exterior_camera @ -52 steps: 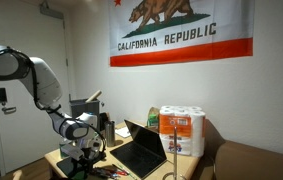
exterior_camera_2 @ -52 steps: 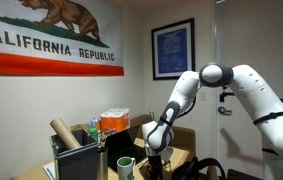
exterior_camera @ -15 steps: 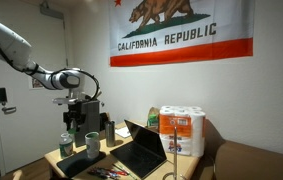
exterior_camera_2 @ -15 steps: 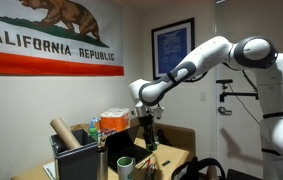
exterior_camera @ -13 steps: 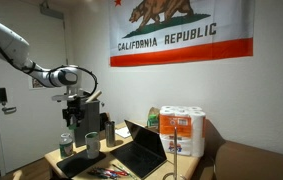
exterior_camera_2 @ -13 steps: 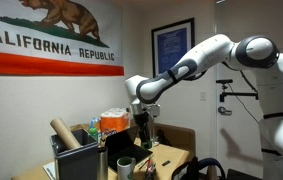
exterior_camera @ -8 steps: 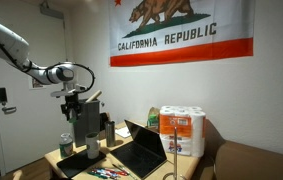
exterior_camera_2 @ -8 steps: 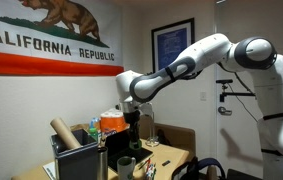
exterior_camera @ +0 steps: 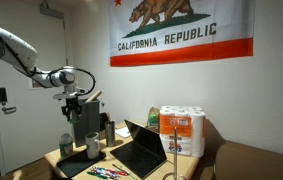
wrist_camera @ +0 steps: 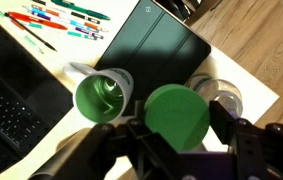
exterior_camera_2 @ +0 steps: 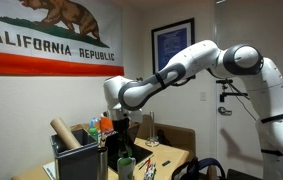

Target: Pick up the green lid from the table and place it on top of the jar on the left, place the jar inside the grey bin

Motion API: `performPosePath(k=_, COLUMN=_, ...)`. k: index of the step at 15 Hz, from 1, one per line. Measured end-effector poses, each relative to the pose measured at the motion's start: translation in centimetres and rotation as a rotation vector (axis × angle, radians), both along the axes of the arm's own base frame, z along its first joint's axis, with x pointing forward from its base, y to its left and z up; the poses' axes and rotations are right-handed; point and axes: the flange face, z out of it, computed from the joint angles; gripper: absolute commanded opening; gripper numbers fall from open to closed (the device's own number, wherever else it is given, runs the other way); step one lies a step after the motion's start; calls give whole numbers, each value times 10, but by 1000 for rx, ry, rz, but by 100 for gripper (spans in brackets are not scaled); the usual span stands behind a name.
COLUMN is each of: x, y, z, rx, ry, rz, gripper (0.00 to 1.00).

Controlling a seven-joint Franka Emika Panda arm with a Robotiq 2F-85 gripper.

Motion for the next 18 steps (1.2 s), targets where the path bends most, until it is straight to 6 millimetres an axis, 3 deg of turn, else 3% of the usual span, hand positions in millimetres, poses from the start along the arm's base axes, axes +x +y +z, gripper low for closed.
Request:
performPosePath(k=8, x=-12, y=45, z=-25, rx=5, ry=36, rz=72, gripper=40)
performPosePath(k=18, x=-21, y=64, z=-68, rx=-11, ry=100, rz=107, gripper=40)
